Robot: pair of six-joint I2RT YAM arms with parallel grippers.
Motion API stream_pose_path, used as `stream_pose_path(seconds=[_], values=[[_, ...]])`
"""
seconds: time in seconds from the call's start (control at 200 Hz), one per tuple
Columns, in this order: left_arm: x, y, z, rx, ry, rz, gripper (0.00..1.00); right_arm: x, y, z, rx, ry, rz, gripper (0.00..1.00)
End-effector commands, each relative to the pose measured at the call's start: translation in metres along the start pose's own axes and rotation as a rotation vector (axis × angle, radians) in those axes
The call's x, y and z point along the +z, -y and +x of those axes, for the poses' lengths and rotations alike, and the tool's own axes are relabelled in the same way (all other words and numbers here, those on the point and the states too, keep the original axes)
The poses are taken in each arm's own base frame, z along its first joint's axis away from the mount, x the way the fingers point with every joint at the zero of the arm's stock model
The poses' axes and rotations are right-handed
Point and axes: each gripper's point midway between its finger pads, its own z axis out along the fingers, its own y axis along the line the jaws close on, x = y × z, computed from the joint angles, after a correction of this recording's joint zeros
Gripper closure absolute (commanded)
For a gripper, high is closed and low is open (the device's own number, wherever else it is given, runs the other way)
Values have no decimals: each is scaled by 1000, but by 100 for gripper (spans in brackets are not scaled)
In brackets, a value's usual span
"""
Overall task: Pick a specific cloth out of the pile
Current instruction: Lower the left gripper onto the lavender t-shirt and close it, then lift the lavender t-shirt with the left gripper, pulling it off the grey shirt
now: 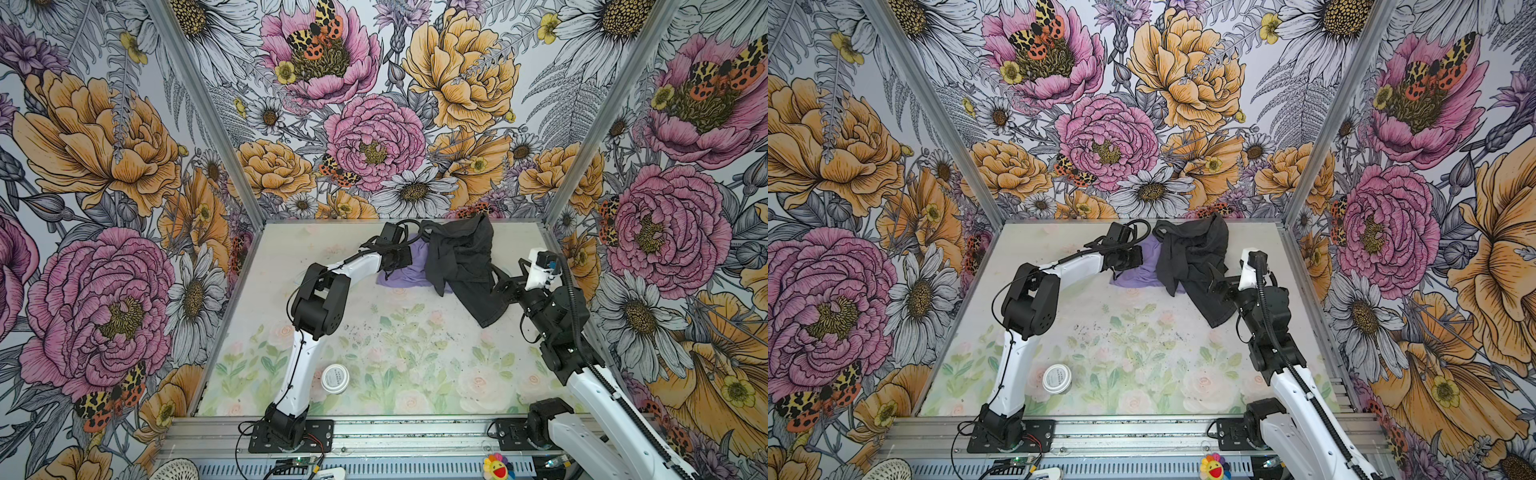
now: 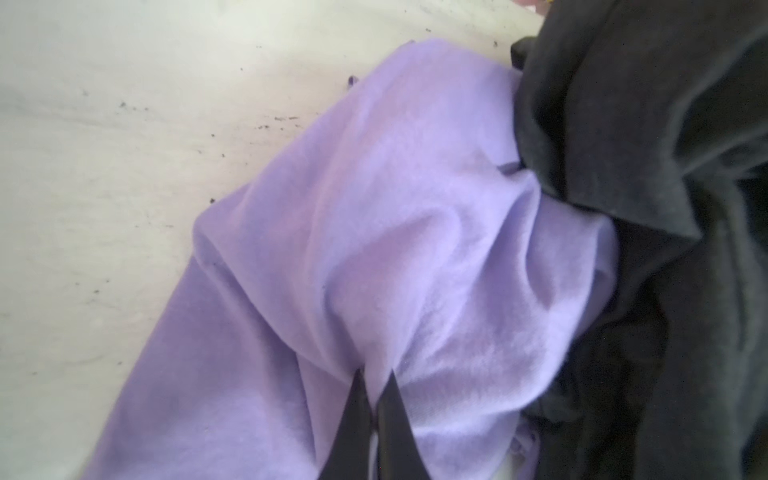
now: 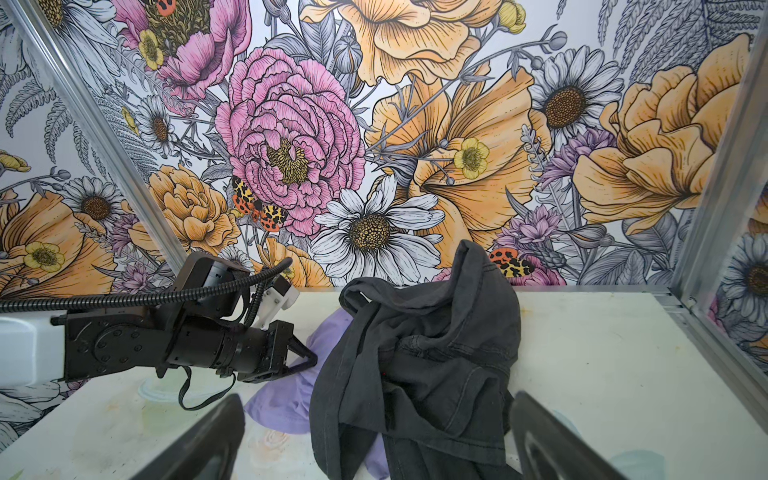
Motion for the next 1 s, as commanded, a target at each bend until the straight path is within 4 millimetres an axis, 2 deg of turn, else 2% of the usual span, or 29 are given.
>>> stream_pose_path(seconds=[0.0,0.555,0.996], values=[[-12,17,-15,4,35,36,100,-2,-2,-6,8,28,-1,0],[-80,42,-67,77,203,43,100,-4,-1,-7,6,34,7,0],[-144,54,-111,102,340,54,100,-2,-1,-4,8,28,5,1]])
